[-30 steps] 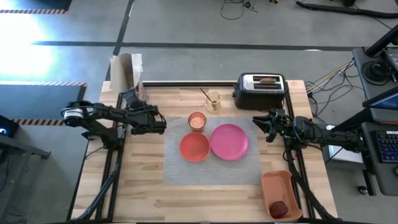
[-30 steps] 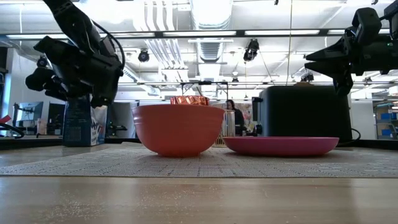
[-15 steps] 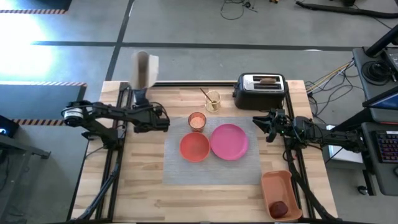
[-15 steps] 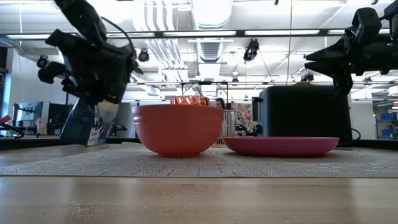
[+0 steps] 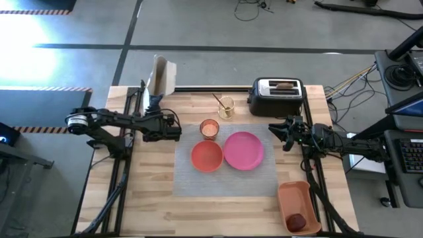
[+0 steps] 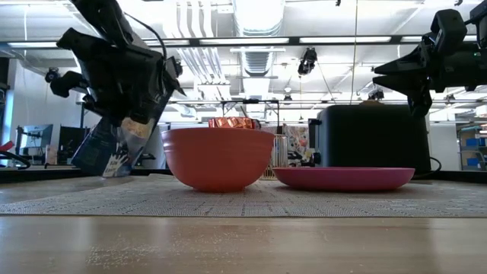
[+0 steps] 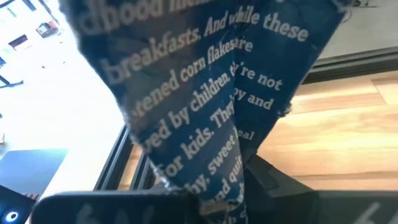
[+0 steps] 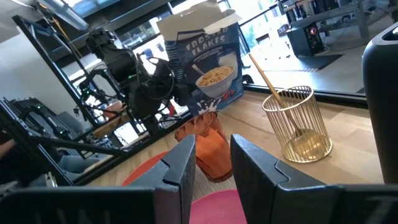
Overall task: Arrange a breakfast setting
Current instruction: Pour the cereal from the blue cereal box into the orange bowl on the gray tablemat
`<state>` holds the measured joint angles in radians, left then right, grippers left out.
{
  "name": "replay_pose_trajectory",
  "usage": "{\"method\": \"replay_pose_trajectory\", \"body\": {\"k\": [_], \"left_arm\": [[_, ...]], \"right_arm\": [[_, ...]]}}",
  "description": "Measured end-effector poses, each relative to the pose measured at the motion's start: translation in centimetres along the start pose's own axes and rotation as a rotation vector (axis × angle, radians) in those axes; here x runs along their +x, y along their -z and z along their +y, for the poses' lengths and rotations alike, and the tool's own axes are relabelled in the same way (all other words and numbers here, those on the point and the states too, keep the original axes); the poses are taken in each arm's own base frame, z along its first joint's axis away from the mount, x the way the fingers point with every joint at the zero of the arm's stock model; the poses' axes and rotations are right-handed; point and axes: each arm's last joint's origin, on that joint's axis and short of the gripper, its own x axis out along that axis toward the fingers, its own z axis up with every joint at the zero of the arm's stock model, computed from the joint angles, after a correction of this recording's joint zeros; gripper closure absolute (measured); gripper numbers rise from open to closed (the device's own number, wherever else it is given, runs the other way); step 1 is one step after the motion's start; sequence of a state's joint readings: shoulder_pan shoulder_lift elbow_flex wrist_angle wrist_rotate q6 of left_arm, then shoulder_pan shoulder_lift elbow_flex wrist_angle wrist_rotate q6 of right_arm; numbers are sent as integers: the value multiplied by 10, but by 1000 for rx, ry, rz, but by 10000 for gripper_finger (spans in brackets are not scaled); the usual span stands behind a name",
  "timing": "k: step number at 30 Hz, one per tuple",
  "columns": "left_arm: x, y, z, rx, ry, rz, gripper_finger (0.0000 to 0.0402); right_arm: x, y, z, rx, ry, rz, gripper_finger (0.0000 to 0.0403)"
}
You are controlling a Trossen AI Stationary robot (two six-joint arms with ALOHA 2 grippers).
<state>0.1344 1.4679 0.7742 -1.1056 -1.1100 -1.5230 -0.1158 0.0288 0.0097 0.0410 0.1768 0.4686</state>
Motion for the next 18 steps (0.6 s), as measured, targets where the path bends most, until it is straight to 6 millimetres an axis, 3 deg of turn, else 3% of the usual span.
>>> {"method": "replay_pose_trajectory", "body": {"k": [8,18], "left_arm": [[-14,-9,12,-20,53,6,388],[-49,-33,47,-19,242,-20,389]], "right_arm": [[0,0,0,0,0,0,312],[0,0,0,0,0,0,312]]}}
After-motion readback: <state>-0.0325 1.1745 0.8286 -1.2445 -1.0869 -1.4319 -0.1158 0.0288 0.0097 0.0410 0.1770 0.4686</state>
